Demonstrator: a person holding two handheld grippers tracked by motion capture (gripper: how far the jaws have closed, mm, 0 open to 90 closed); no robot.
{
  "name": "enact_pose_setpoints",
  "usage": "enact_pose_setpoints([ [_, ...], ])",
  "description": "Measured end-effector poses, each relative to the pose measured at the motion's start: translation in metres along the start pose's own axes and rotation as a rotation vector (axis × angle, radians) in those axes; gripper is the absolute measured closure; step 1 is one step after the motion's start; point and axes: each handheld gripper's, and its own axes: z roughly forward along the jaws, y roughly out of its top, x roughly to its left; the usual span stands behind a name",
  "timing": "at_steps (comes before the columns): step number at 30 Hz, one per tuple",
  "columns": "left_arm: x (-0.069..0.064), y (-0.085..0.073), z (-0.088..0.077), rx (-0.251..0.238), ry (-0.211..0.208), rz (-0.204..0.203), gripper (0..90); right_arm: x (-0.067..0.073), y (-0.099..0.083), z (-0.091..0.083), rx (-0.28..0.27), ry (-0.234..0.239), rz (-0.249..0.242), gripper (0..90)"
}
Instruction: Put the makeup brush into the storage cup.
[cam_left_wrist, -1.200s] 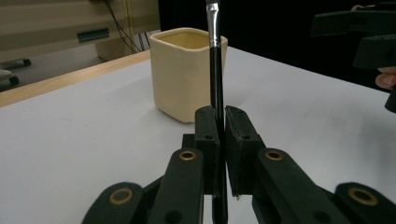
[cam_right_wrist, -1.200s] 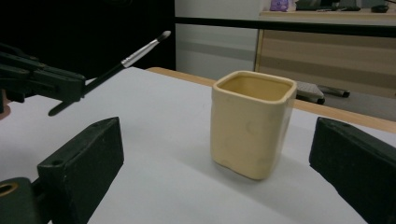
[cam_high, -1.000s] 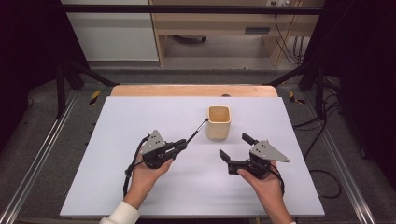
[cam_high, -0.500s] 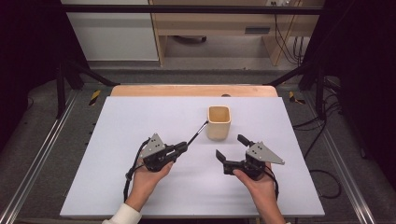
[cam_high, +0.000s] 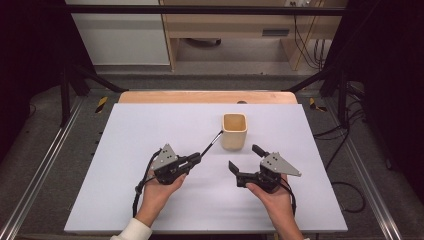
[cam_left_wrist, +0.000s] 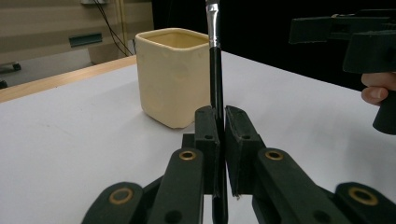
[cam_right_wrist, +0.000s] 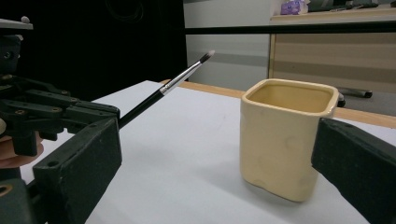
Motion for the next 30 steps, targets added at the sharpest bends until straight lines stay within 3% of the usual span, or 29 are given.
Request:
enact_pose_setpoints([
  [15, -0.005, -0.001, 0.003, 0.000, -0.010, 0.011, 84.1, 0.007, 0.002, 0.007, -0.004, 0.028, -0.023, 4.2],
  [30, -0.014, -0.001, 0.009, 0.000, -0.034, 0.033, 84.1, 0.014, 0.004, 0.027, 0.013, 0.079, 0.042, 10.6],
])
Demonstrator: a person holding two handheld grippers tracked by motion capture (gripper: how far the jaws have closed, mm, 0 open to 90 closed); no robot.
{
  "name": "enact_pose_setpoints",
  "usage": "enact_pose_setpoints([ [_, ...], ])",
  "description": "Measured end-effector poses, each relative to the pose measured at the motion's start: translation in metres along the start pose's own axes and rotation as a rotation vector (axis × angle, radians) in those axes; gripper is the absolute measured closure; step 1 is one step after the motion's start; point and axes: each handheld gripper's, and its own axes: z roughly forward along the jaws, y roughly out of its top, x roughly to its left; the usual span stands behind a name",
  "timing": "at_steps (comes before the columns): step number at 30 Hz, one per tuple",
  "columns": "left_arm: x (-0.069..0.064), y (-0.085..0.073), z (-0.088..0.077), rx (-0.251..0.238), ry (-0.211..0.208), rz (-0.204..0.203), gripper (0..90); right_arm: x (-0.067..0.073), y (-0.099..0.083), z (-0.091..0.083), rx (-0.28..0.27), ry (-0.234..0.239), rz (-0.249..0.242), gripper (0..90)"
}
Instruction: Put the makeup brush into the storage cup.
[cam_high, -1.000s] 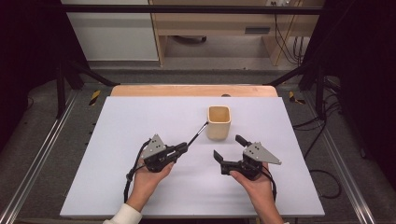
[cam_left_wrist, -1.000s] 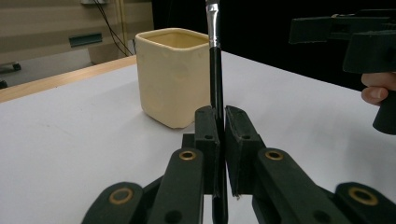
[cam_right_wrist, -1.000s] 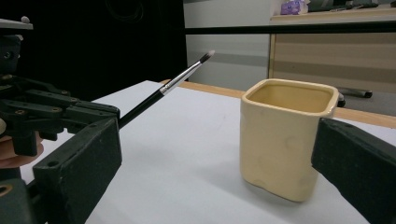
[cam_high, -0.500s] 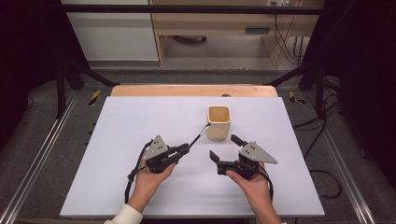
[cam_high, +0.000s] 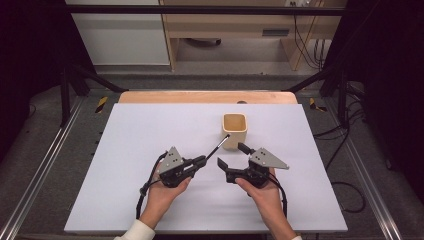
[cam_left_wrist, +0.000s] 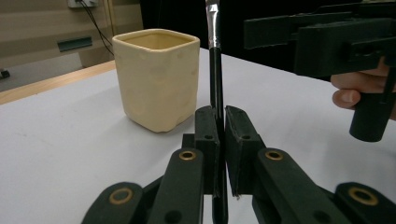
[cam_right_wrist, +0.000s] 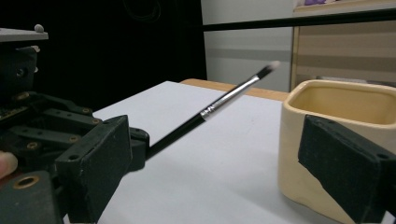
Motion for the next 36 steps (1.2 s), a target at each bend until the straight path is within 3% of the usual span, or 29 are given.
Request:
enact_pose_setpoints([
  [8, -0.002, -0.001, 0.002, 0.003, -0.011, 0.004, 84.1, -0.001, -0.005, 0.015, 0.010, 0.013, 0.049, 20.2],
  [18, -0.005, -0.001, 0.004, -0.002, -0.022, 0.006, 84.1, -0.004, -0.007, 0.019, 0.025, 0.050, 0.106, 33.7],
  [36, -0.008, 0.000, 0.005, -0.003, -0.029, 0.012, 84.1, -0.002, -0.007, 0.019, 0.028, 0.106, 0.143, 48.7],
])
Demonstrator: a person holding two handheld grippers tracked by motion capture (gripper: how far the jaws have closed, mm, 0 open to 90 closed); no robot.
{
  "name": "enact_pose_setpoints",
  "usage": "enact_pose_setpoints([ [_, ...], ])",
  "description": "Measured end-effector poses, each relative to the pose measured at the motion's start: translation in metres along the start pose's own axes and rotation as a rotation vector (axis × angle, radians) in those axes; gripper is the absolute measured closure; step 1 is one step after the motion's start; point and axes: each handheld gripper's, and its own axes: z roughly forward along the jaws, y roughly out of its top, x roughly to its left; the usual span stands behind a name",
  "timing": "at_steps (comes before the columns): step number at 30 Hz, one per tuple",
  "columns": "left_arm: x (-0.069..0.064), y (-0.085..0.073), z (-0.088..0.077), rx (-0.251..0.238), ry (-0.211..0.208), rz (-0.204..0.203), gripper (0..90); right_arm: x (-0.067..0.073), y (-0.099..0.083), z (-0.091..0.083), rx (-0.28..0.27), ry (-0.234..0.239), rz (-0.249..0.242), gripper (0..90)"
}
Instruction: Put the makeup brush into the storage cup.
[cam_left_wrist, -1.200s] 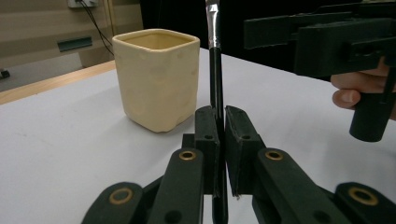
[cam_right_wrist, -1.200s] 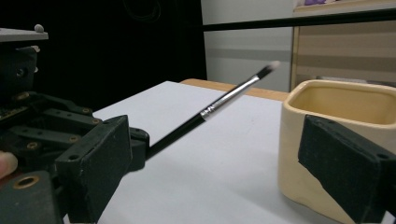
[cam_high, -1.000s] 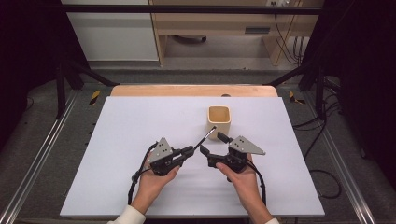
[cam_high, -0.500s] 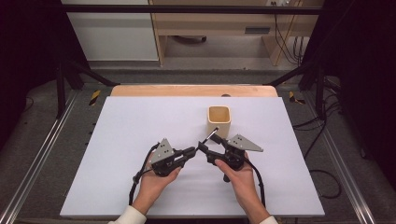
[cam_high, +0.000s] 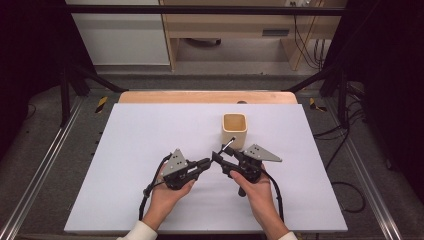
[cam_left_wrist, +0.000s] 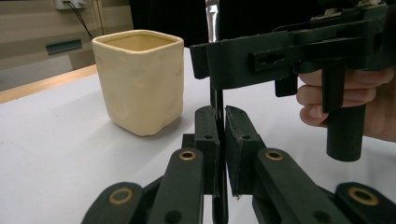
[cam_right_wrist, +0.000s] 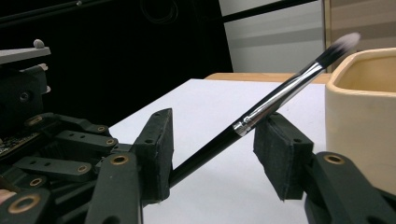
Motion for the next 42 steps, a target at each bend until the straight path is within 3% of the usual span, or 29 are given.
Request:
enact_pose_setpoints([
  [16, -0.0004, 0.0004, 0.0002, 0.007, 0.005, 0.008, 84.0, 0.0021, 0.0003, -0.0019, -0.014, 0.015, 0.009, 63.3],
  [26, -0.0030, -0.0011, 0.0033, 0.032, 0.006, 0.032, 84.0, 0.0071, 0.0013, -0.0044, -0.023, 0.071, 0.034, 83.3],
  [33, -0.0022, -0.0038, 0.0055, 0.058, 0.005, 0.026, 83.2, 0.0092, 0.0014, -0.0047, -0.004, 0.063, 0.007, 83.9],
  [42, 0.0018, -0.0081, 0.0045, 0.071, 0.022, 0.013, 72.7, 0.0065, 0.0023, -0.0076, 0.014, 0.023, -0.047, 83.8],
])
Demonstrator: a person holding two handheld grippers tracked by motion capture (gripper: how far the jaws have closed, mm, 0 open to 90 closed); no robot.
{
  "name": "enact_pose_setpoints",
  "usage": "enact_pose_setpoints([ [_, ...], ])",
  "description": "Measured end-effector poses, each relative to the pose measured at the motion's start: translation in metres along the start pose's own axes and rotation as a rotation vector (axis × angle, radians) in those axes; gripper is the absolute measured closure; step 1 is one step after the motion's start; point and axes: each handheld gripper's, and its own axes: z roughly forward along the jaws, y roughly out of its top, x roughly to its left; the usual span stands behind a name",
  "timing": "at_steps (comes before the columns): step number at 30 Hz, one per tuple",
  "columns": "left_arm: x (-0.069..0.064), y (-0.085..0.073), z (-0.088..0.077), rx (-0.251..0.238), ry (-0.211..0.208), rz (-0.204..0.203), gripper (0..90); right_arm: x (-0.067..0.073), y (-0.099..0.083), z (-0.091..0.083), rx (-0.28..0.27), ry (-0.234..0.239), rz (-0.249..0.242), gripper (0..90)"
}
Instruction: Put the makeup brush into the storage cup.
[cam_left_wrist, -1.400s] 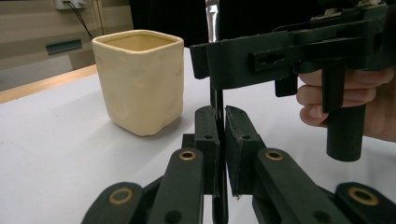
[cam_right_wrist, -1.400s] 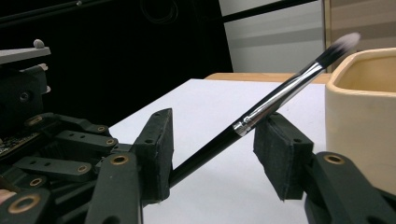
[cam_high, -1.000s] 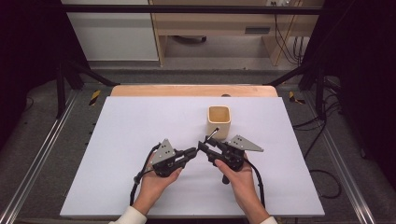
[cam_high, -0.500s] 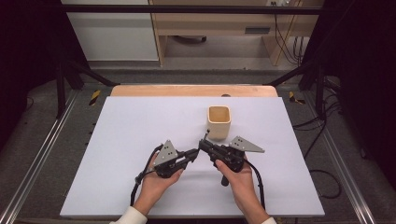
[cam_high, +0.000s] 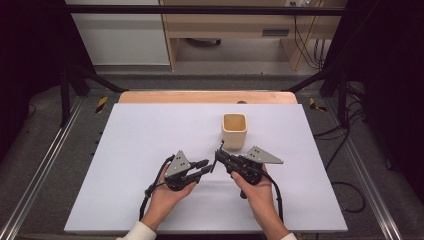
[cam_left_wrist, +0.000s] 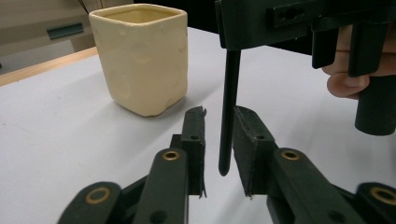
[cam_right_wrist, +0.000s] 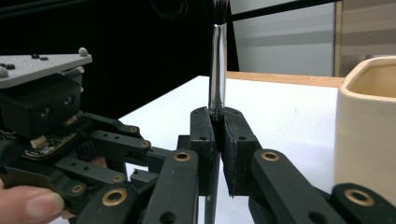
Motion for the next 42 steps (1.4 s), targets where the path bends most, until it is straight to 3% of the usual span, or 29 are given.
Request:
enact_pose_setpoints([
  [12, 0.004, -0.002, -0.001, 0.012, 0.033, -0.005, 53.1, -0.002, 0.000, -0.002, 0.004, -0.026, -0.024, 83.7],
  [25, 0.007, -0.003, -0.002, 0.025, 0.058, -0.011, 45.9, -0.004, 0.000, -0.002, 0.013, -0.033, -0.039, 83.7],
  [36, 0.011, -0.003, -0.003, 0.033, 0.058, -0.039, 41.9, -0.004, 0.000, -0.003, 0.014, -0.039, -0.034, 83.7],
  [42, 0.016, -0.003, -0.007, 0.043, 0.078, -0.053, 35.3, -0.006, 0.001, -0.005, 0.012, -0.046, -0.042, 83.7],
])
